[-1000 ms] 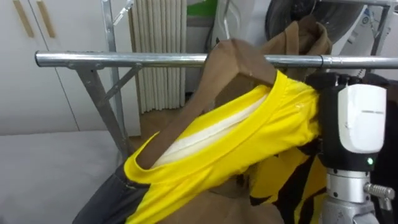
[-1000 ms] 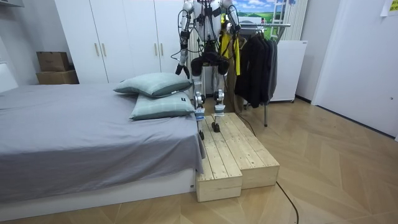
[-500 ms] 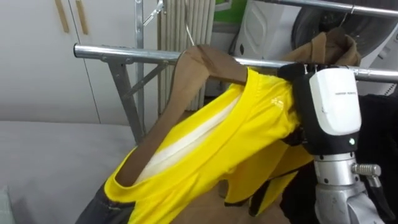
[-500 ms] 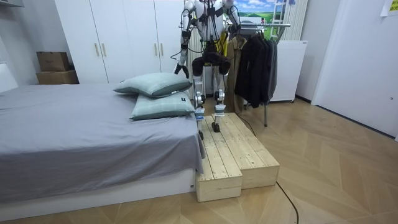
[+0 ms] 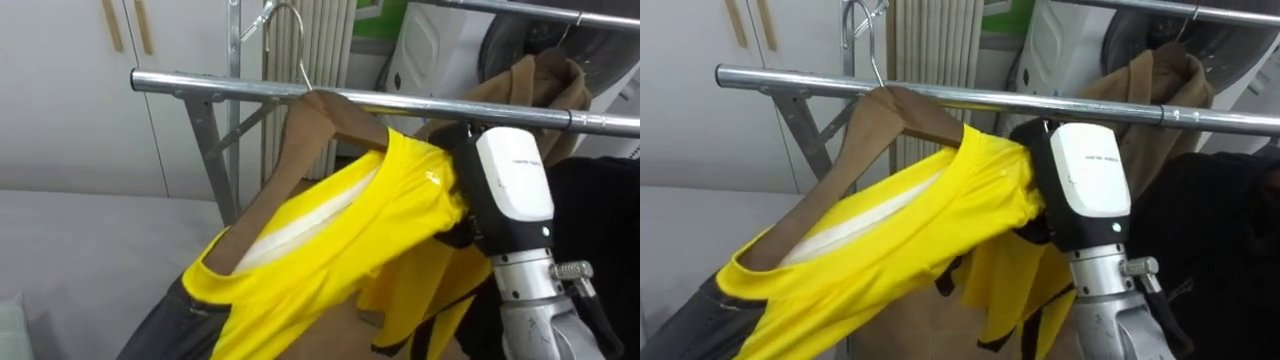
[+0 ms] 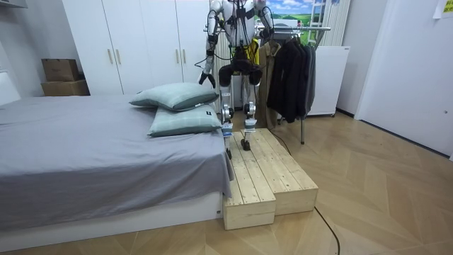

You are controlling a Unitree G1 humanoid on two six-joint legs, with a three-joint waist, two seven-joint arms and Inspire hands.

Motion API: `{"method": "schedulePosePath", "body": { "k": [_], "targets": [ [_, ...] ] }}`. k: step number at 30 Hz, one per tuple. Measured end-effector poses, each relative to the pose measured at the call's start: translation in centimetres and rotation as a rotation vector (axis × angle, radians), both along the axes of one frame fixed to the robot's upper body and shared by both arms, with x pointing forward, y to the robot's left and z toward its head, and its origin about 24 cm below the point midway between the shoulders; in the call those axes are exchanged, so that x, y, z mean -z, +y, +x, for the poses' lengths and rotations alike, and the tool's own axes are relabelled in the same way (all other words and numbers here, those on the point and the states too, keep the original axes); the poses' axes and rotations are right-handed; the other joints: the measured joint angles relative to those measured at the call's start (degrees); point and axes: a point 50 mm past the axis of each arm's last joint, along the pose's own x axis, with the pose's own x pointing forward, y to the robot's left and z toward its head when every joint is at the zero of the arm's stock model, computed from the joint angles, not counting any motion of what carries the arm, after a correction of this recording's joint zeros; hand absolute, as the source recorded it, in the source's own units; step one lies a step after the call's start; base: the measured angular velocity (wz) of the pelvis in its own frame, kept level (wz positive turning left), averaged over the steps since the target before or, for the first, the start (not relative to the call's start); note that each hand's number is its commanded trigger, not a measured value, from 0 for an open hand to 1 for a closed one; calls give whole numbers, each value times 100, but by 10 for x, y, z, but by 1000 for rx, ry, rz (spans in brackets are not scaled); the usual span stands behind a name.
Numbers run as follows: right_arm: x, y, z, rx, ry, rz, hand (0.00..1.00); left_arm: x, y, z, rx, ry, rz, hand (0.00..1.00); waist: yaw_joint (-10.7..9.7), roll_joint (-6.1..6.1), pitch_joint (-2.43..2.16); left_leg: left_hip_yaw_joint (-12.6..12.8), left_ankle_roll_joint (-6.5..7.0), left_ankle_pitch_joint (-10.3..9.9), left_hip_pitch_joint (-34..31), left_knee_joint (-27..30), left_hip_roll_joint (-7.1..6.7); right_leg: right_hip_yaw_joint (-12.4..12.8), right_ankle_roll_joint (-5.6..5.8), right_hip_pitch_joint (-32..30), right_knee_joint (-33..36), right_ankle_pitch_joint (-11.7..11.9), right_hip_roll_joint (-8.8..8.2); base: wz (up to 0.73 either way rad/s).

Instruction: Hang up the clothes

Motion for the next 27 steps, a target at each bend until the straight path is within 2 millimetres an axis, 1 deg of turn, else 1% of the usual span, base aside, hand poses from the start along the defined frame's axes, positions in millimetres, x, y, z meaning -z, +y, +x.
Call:
{"method": "schedulePosePath", "body": {
  "k": [1, 5, 7, 10, 11, 16, 21, 27],
  "targets": [
    [5, -2, 1, 6, 31, 0, 100, 0, -2, 1, 6, -2, -8, 0, -1, 20, 8, -13, -1, 0, -7, -1, 1, -7, -2, 5, -18, 1, -3, 6],
    [24, -11, 4, 44, 137, 54, 100, -1, -7, 4, 18, -13, -31, 0, -2, 100, 2, -103, -3, 1, 14, -6, 7, -72, -8, 58, -37, -6, -15, 10],
    [37, -18, 4, 72, 205, 83, 100, -1, -8, 6, 18, -19, -34, 0, 10, 110, 1, -133, -9, 6, 49, -7, 8, -101, -14, 80, -34, -23, -21, 8],
    [46, -21, 4, 87, 256, 104, 100, -2, -9, 7, 16, -20, -35, 0, 3, 117, 1, -138, -10, 8, 40, -3, 6, -113, -13, 78, -37, -25, -26, 0],
    [48, -21, 4, 90, 262, 111, 100, -2, -9, 8, 17, -22, -35, 0, 4, 119, 0, -137, -11, 8, 34, -2, 5, -114, -13, 77, -36, -26, -28, 0],
    [55, -24, 4, 115, 286, 115, 100, -1, -13, 8, 11, -15, -43, 0, 12, 194, -67, -150, -11, 8, 12, 6, -6, -143, -11, 85, -21, -27, -48, 1],
    [67, -23, 2, 152, 323, 135, 100, 1, -13, 5, 1, 10, -43, 0, 14, 196, -67, -163, -17, 13, 72, 20, -3, -149, -11, 127, -21, -27, -50, 0],
    [70, -23, 2, 159, 337, 136, 100, 3, -16, 4, 0, 26, -59, 0, 10, 193, -63, -174, -17, 11, 86, -36, -8, -147, -5, 167, -26, -32, -50, 0]
  ]
}}
